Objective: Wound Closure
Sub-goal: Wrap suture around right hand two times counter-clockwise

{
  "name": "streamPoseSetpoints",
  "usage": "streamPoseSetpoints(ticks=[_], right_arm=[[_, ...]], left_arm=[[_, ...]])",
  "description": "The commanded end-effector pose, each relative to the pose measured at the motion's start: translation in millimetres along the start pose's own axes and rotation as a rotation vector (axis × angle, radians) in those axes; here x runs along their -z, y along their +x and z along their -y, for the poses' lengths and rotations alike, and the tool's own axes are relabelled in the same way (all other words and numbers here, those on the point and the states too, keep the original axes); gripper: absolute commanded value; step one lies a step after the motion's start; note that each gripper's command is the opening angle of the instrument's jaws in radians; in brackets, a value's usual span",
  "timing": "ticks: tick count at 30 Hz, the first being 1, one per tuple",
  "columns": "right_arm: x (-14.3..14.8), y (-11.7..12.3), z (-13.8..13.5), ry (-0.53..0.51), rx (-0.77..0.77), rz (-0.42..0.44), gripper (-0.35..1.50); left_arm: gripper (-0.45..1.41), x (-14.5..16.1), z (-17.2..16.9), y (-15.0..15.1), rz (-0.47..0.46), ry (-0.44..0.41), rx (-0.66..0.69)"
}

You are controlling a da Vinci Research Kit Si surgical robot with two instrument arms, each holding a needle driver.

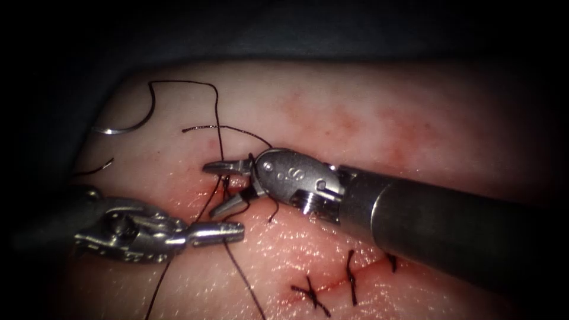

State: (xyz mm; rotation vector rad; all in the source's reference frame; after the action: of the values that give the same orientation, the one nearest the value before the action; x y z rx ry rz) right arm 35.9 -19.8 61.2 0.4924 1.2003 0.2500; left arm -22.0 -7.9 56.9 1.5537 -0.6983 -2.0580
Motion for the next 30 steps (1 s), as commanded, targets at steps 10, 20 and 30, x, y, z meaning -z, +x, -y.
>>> streamPoseSetpoints(ticks=[10,20,30], right_arm=[[-0.3,-0.3,-2.6,0.321,-0.159,-0.043,0.88],[-0.5,-2.0,-3.3,0.52,-0.296,-0.069,0.79],[0.1,-2.0,-1.4,0.633,-0.372,-0.162,0.64]], left_arm=[[-0.45,0.5,1.4,-4.1,-0.162,-0.158,-0.026],[-0.45,-0.2,0.7,-8.1,-0.249,-0.263,-0.038],[-0.45,-0.2,0.1,-12.1,-0.096,-0.271,-0.036]])
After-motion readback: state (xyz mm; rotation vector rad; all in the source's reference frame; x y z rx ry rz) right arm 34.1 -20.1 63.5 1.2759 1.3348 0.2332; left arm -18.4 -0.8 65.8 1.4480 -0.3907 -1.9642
